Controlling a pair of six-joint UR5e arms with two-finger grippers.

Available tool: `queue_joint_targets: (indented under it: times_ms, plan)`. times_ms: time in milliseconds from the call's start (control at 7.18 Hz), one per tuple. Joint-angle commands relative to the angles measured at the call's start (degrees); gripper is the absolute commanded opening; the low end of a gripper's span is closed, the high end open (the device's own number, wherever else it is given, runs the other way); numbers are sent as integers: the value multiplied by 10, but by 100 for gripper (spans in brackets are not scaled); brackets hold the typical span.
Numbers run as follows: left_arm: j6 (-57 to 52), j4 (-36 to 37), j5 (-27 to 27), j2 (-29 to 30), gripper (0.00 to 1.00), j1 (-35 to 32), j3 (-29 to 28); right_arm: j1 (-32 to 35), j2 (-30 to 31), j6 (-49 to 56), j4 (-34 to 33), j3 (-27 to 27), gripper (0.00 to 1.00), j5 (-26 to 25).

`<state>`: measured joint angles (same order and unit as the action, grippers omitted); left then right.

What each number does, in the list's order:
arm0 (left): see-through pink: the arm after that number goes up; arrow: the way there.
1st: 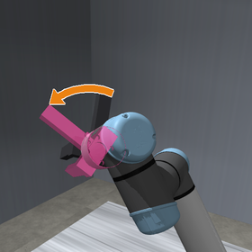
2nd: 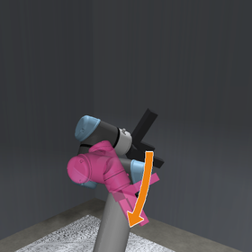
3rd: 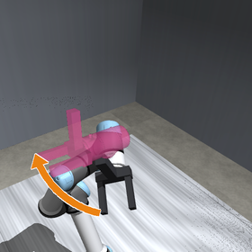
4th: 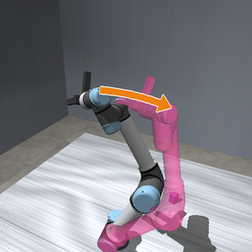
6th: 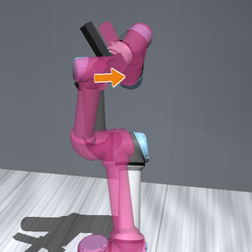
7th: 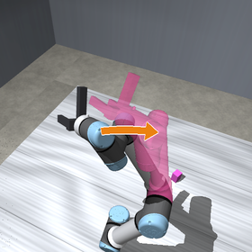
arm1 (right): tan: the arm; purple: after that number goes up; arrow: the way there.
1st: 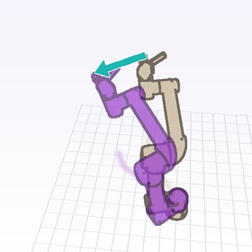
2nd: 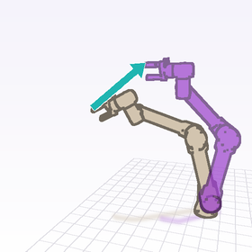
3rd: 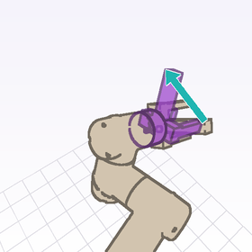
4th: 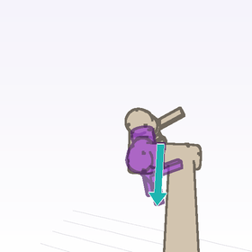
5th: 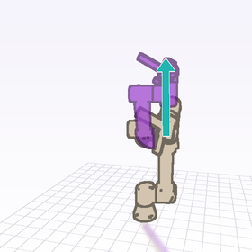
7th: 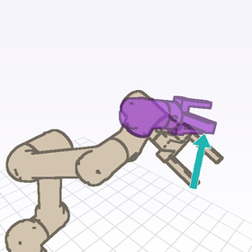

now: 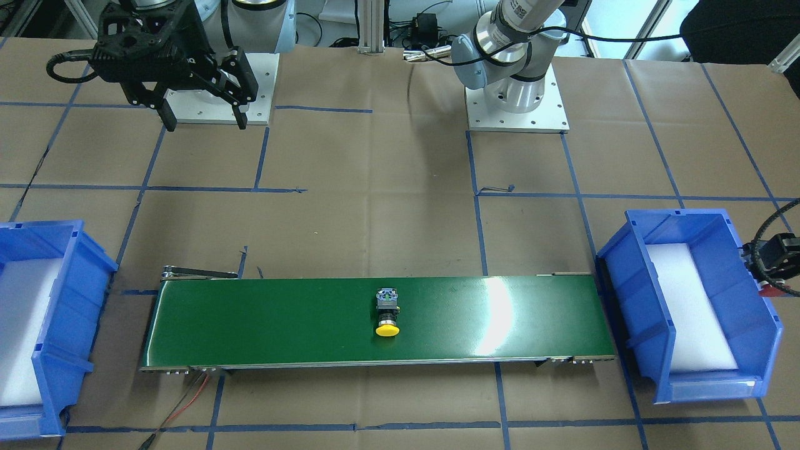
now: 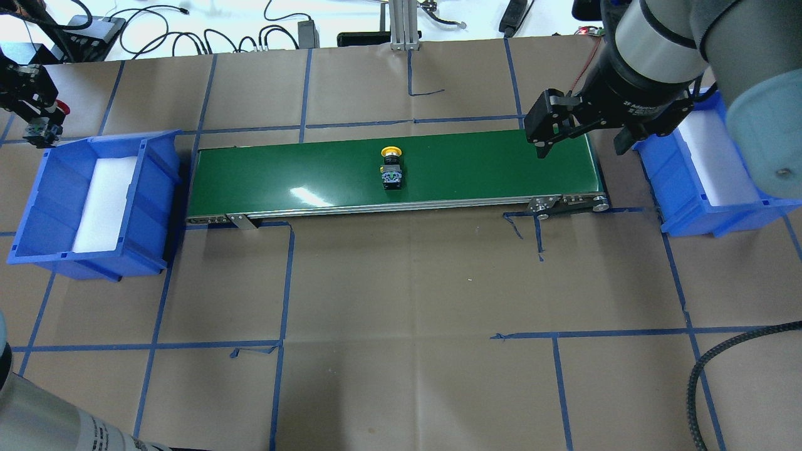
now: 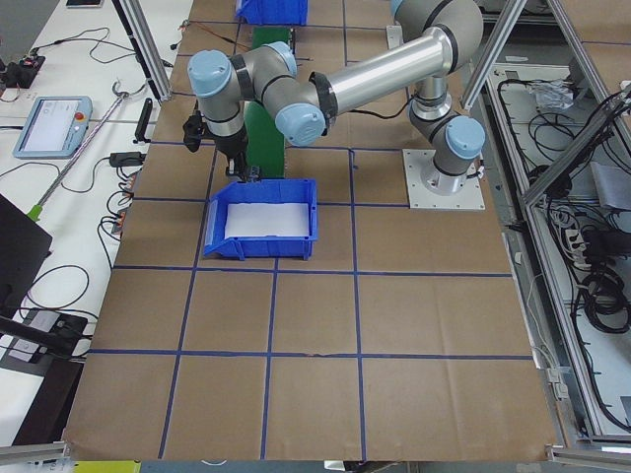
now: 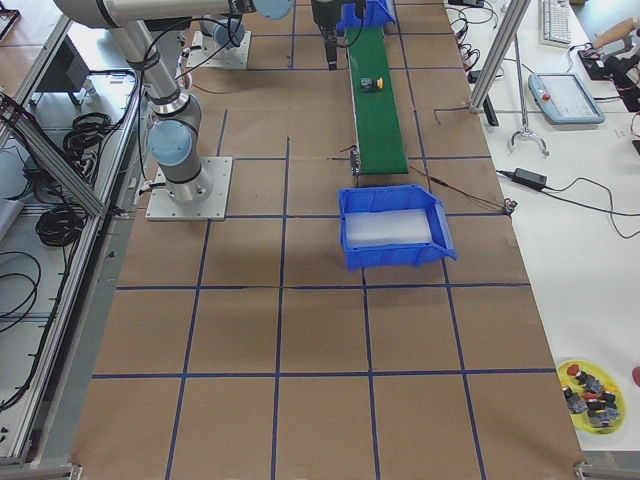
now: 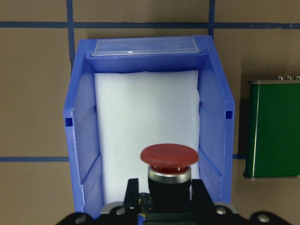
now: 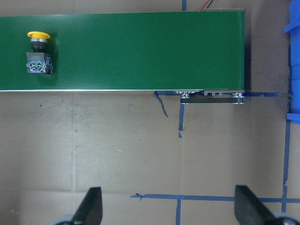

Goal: Transport two buttons from left to right
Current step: 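Lift the red button and carry it onto the conveyor belt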

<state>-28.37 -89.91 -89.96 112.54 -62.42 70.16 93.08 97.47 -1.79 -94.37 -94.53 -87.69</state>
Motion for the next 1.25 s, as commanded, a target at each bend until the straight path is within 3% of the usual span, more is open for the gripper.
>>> queue_joint_targets:
  times_ms: [0, 418, 696, 1114]
  plan:
    - [72, -2, -2, 1, 1, -58, 2, 0, 0, -1, 1, 0, 100, 0]
    - [149, 0, -1, -3, 1, -140, 27, 0, 1, 0, 0, 0, 100, 0]
    - [160, 9, 0, -6, 1, -155, 62, 0, 1, 1, 0, 0, 100, 1]
    - [173, 114, 0, -4, 1, -159, 147, 0, 1, 1, 1, 0, 100, 1]
